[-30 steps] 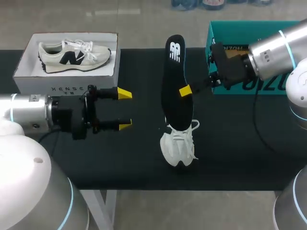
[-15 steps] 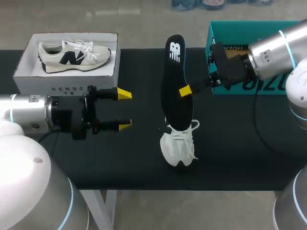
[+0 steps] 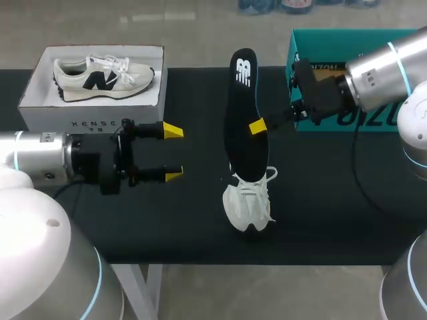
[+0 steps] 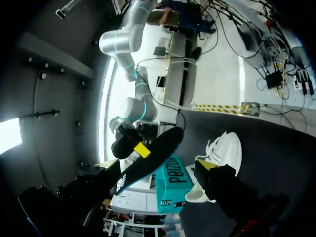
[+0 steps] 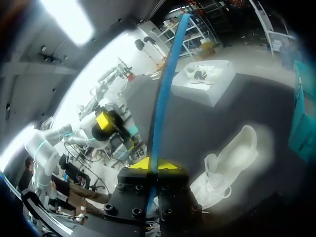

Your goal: Take the shoe out of the shoebox, open the shoe tongue, remove and reinsert the insole, then place the shoe into the shoebox

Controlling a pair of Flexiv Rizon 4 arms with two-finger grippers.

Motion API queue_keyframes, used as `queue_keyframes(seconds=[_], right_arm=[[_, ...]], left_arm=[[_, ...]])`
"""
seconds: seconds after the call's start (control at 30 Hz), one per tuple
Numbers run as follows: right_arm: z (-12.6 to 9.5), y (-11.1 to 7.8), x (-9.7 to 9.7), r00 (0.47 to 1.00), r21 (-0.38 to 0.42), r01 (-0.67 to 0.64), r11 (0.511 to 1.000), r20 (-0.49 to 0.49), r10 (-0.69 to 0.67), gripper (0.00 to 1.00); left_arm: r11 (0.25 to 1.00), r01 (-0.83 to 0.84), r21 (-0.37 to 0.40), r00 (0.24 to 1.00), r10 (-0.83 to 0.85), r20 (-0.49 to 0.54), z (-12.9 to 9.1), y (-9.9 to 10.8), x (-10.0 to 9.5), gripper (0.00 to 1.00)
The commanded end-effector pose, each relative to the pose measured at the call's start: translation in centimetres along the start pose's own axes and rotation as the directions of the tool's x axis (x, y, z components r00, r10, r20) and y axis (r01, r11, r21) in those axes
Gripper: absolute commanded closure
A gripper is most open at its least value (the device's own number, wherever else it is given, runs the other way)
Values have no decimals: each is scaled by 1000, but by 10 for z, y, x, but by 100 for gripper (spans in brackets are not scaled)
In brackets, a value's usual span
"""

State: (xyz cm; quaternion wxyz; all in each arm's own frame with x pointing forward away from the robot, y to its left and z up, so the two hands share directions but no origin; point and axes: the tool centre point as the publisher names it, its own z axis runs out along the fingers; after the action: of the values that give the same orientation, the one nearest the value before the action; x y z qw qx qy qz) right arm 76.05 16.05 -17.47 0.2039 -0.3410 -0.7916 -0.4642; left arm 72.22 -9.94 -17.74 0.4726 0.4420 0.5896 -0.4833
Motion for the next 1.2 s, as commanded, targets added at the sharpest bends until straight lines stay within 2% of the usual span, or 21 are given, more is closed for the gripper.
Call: queue_keyframes(seconds=[0.03,0.3,0.37,0.53,0.57,0.67,0.73,0.87,1.0,1.1,1.2], right_arm=[[1,0,0,1000,0,-1,1000,2,1,100],[1,0,0,1000,0,-1,1000,2,1,100],[1,0,0,1000,0,-1,1000,2,1,100],[1,0,0,1000,0,-1,1000,2,1,100],[1,0,0,1000,0,-1,1000,2,1,100],[1,0,0,1000,0,-1,1000,2,1,100],[1,0,0,1000,0,-1,1000,2,1,100],[1,0,0,1000,0,-1,1000,2,1,100],[1,0,0,1000,0,-1,1000,2,1,100],[1,0,0,1000,0,-1,1000,2,1,100],[1,0,0,1000,0,-1,1000,2,1,100]], left_arm=[[1000,-1,0,1000,1,-1,1,0,1,0],[1000,-1,0,1000,1,-1,1,0,1,0],[1000,26,-6,999,-26,-40,-6,3,0,0],[986,165,-26,982,-166,-91,-29,9,-1,0],[983,178,-39,973,-181,-141,-33,11,1,0],[964,263,-49,944,-267,-193,-43,16,8,0],[943,327,-59,925,-332,-186,-48,18,11,0],[902,429,-52,868,-428,-253,-55,17,22,0],[881,464,-94,826,-469,-312,-64,19,28,0],[875,452,-171,808,-483,-338,-72,24,24,0],[875,452,-171,808,-483,-338,-72,24,24,0]])
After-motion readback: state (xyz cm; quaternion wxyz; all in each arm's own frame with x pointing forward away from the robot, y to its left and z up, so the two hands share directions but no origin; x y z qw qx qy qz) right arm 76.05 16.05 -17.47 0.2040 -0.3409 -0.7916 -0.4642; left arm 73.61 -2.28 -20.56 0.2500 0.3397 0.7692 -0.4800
